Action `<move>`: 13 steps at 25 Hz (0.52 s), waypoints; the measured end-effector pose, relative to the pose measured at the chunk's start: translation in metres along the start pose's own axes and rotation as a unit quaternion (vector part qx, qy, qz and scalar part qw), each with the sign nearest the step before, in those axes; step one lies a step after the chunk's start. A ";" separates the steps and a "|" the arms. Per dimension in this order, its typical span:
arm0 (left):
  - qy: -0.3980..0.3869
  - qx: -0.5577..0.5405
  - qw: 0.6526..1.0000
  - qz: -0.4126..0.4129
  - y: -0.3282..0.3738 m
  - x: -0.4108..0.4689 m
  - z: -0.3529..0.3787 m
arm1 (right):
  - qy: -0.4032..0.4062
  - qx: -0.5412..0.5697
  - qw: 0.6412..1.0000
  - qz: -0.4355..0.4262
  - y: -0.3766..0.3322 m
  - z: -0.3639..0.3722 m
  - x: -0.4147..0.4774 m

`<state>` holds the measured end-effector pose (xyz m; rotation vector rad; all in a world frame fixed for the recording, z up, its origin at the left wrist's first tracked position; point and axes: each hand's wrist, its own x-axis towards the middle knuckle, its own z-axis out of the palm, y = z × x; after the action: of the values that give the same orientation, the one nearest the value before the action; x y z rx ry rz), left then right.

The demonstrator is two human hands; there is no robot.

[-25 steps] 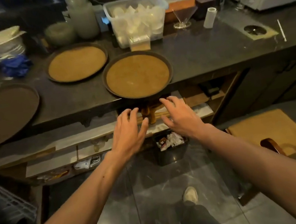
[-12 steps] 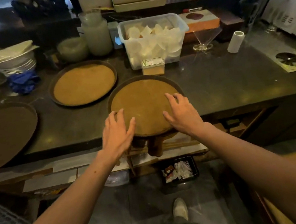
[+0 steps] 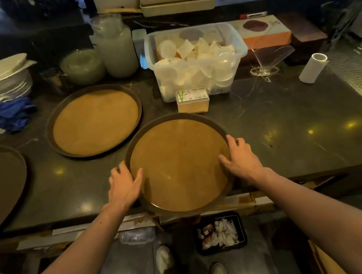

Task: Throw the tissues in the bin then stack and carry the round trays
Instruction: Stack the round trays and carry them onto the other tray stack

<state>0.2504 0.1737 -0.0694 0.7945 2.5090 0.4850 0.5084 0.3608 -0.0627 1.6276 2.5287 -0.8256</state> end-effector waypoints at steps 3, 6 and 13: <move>-0.017 -0.006 1.000 0.010 -0.005 0.027 0.000 | 0.000 0.016 0.999 0.046 -0.006 0.012 0.014; -0.040 -0.067 0.997 0.016 -0.006 0.045 -0.002 | 0.038 0.044 0.993 0.101 -0.015 0.018 0.020; -0.017 -0.063 0.998 0.021 -0.012 0.065 0.003 | 0.052 0.084 0.969 0.228 -0.019 0.025 0.027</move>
<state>0.1994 0.2043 -0.0984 0.8021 2.4073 0.6330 0.4730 0.3663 -0.0843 2.2374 2.0437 -0.9345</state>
